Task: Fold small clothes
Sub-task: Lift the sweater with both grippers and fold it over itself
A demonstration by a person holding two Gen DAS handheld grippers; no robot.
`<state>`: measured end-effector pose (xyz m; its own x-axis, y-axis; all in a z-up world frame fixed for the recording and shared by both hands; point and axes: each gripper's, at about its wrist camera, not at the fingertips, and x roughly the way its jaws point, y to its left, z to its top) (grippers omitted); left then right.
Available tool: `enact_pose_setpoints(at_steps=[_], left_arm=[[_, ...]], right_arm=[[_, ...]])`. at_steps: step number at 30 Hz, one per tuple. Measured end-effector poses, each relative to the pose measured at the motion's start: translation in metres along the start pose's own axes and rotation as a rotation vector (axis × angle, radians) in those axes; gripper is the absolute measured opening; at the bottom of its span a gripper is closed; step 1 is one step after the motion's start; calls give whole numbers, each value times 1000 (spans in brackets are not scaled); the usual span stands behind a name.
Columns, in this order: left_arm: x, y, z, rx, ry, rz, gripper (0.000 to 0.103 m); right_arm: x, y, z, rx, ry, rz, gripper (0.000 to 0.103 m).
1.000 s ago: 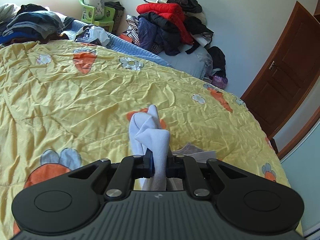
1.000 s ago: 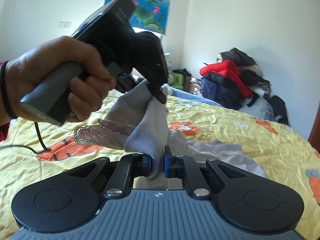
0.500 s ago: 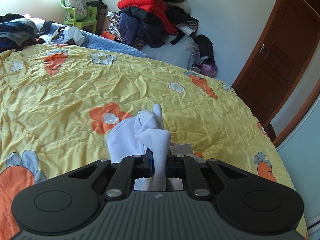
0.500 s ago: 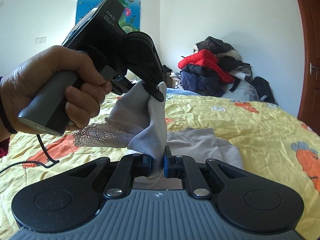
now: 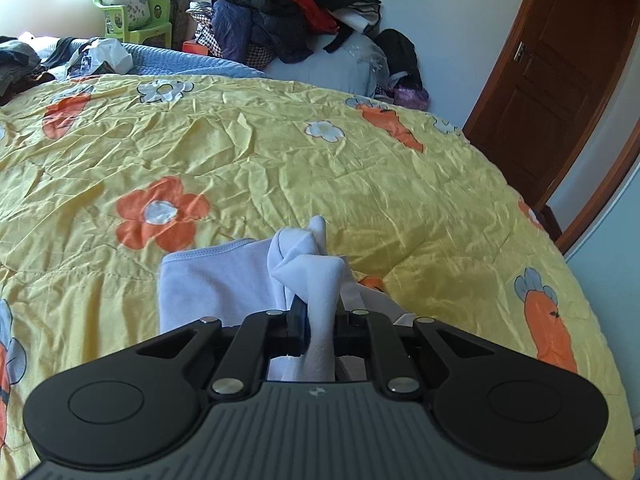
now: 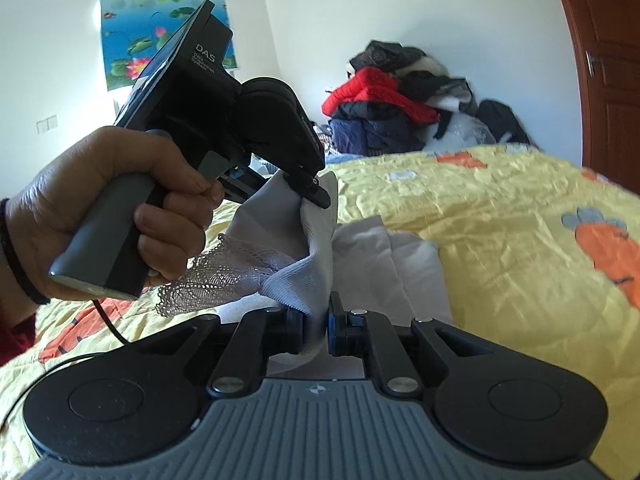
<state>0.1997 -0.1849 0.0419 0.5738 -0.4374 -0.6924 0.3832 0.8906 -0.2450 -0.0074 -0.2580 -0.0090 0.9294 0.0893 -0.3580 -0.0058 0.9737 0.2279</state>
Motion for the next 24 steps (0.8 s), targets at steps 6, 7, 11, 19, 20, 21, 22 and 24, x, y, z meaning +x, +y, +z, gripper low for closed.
enact_pose_setpoints(at_steps=[6, 7, 11, 19, 20, 21, 22, 24], left_arm=[[18, -13, 2, 8, 50, -8, 11], [20, -13, 3, 0, 56, -14, 11], [23, -16, 7, -7, 69, -26, 11], [19, -14, 18, -57, 46, -54, 25], [17, -13, 20, -63, 37, -56, 29], [15, -12, 22, -72, 24, -58, 38], [12, -11, 23, -81, 8, -61, 53], [4, -10, 27, -89, -42, -63, 71]], right_arm=[[7, -24, -3, 146, 38, 48, 13], [9, -28, -3, 171, 44, 56, 13], [14, -43, -8, 263, 65, 90, 14], [22, -63, -16, 406, 95, 136, 15], [23, -63, -16, 412, 97, 138, 15], [23, -64, -17, 415, 99, 137, 15], [24, -64, -17, 416, 100, 136, 15], [25, -65, -18, 422, 101, 136, 15]])
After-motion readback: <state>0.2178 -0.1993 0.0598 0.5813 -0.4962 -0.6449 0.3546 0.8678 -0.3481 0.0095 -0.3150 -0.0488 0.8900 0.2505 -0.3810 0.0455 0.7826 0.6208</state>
